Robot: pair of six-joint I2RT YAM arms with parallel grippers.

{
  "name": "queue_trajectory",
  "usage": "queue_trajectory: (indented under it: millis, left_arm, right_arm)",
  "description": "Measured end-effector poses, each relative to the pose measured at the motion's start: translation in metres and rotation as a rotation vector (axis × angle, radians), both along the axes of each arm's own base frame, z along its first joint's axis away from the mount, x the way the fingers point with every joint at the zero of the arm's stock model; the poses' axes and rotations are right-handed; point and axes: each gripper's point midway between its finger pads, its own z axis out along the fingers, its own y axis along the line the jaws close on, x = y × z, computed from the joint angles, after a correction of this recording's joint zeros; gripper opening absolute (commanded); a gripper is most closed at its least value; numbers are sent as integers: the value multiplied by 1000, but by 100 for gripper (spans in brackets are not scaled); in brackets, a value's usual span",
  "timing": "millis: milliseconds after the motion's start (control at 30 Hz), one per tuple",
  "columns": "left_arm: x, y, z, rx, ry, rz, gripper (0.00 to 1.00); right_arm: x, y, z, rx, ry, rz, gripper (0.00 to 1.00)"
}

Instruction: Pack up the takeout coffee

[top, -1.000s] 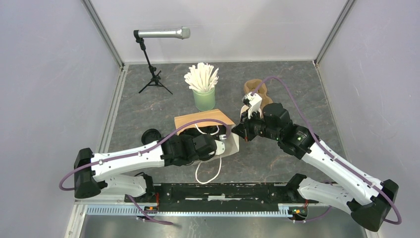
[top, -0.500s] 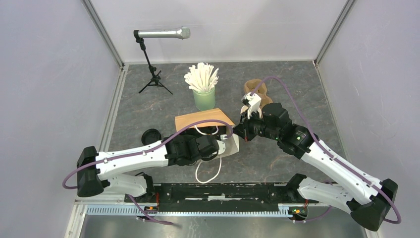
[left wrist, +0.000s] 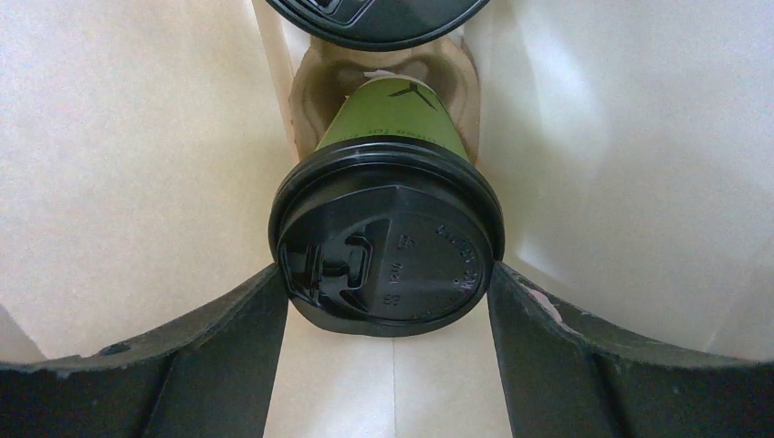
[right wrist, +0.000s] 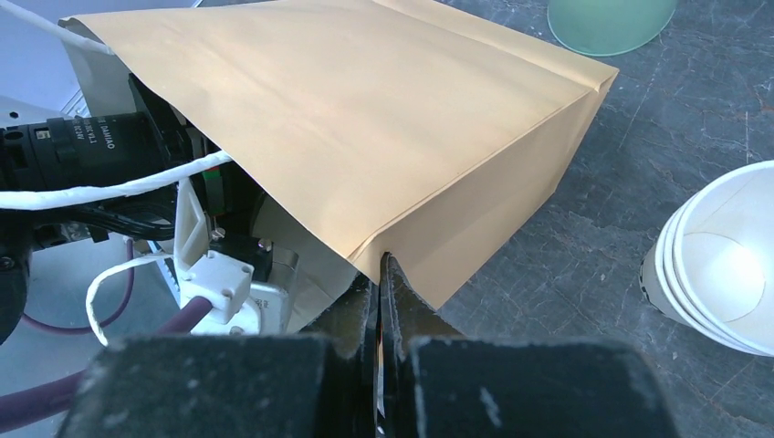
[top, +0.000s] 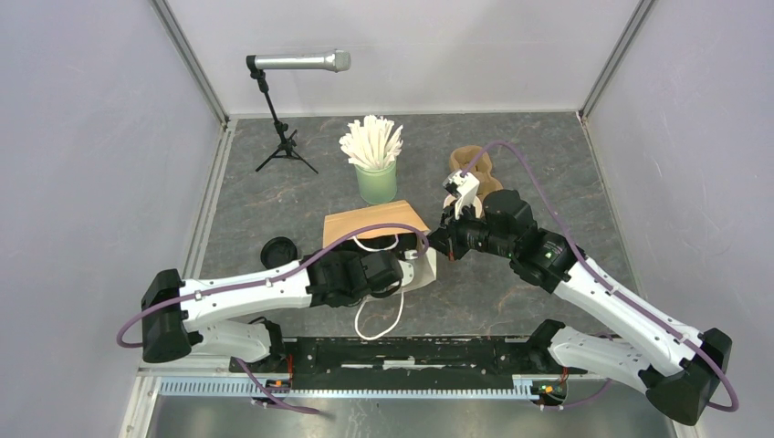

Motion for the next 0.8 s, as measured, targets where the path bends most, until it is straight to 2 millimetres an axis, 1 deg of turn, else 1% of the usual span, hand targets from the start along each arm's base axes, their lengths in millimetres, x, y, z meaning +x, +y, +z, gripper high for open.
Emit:
queue_trajectory:
  millis: [233,800]
  left_arm:
    - [2,1,-3,17,1,10,38]
    - [11,-7,-14,33,-19,8,38]
  right_arm:
    - [-2,1,0,3,-1,18,0]
    - [-5,4,0,13,-10,42,0]
